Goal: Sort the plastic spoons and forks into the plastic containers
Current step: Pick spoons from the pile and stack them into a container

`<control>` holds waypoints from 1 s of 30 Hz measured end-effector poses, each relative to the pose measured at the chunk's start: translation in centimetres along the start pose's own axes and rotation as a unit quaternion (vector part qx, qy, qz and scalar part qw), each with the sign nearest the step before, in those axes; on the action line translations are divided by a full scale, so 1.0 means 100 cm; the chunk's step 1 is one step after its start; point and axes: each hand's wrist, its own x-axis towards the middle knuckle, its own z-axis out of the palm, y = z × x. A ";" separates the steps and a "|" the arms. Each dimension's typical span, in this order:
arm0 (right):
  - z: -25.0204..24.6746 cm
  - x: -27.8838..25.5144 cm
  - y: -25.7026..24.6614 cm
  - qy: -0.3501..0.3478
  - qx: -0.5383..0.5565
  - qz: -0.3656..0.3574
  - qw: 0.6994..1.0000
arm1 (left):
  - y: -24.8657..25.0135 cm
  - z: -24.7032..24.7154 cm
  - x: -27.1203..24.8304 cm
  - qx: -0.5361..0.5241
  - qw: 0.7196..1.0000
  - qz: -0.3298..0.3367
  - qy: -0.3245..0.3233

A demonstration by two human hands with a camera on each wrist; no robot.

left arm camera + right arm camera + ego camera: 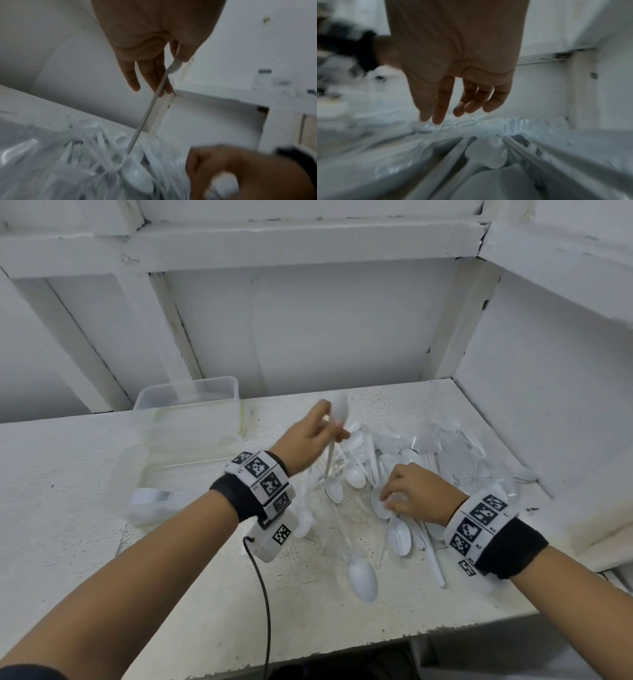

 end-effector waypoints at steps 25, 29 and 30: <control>0.017 0.010 -0.024 0.090 -0.167 0.026 0.981 | -0.013 -0.008 -0.016 0.068 0.990 -0.104 0.072; 0.010 0.016 -0.028 0.099 -0.023 0.056 0.993 | -0.013 -0.007 -0.015 0.067 0.989 -0.112 0.065; 0.007 0.017 -0.028 0.106 0.022 0.064 0.992 | -0.013 -0.007 -0.015 0.066 0.990 -0.112 0.062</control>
